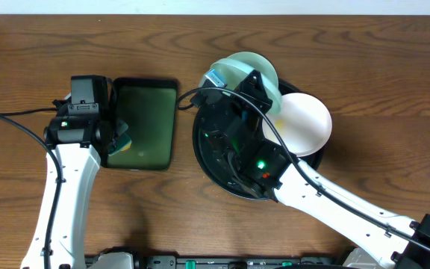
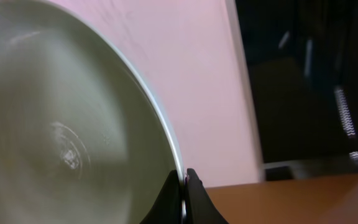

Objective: Clean dirty plates on tray and stack at the side

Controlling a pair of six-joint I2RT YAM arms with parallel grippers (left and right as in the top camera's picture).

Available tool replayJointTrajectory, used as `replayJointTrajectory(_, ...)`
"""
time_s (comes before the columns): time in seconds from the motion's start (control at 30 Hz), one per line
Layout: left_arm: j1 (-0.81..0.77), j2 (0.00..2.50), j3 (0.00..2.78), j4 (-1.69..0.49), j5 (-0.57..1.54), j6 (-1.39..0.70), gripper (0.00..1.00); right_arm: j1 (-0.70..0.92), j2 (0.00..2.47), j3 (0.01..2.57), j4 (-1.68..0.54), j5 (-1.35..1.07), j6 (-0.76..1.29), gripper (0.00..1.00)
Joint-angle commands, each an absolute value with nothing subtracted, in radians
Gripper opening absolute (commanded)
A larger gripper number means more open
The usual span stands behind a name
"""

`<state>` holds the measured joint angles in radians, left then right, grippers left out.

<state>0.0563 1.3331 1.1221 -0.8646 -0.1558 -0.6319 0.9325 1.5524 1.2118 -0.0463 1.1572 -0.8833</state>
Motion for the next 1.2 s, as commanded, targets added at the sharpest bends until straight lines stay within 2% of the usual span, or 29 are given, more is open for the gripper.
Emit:
replayJointTrajectory(0.0,0.062,1.326,1.116,-0.868,-0.165,-0.621,0.07,0.937,1.533,1.222,-0.027,1.222,-1.051,0.01)
replayJointTrajectory(0.17,0.062,1.326,1.116,-0.871,-0.165,-0.612,0.08,0.936,1.533,1.222,-0.044,1.221,-0.969,0.01)
replayJointTrajectory(0.27,0.062,1.326,1.116,-0.875,-0.165,-0.601,0.08,0.921,1.533,1.222,-0.143,1.165,-0.771,0.01)
replayJointTrajectory(0.33,0.062,1.326,1.116,-0.878,-0.165,-0.602,0.07,0.886,1.534,1.221,-0.282,0.976,-0.563,0.01)
replayJointTrajectory(0.37,0.062,1.326,1.116,-0.878,-0.165,-0.602,0.08,0.853,1.535,1.22,-0.361,0.773,-0.477,0.01)
replayJointTrajectory(0.43,0.062,1.326,1.116,-0.878,-0.165,-0.595,0.07,0.773,1.545,1.213,-0.44,0.385,-0.439,0.01)
replayJointTrajectory(0.5,0.062,1.326,1.116,-0.879,-0.165,-0.595,0.07,0.683,1.551,1.214,-0.476,0.215,-0.403,0.01)
replayJointTrajectory(0.63,0.062,1.326,1.116,-0.879,-0.165,-0.595,0.07,0.511,1.533,1.215,-0.426,0.207,-0.184,0.01)
replayJointTrajectory(0.87,0.062,1.326,1.116,-0.879,-0.165,-0.595,0.07,0.104,1.539,1.215,-0.4,-0.214,-0.084,0.01)
replayJointTrajectory(1.17,0.062,1.326,1.116,-0.879,-0.165,-0.595,0.07,-0.359,1.681,1.215,-0.38,-0.278,0.116,0.01)
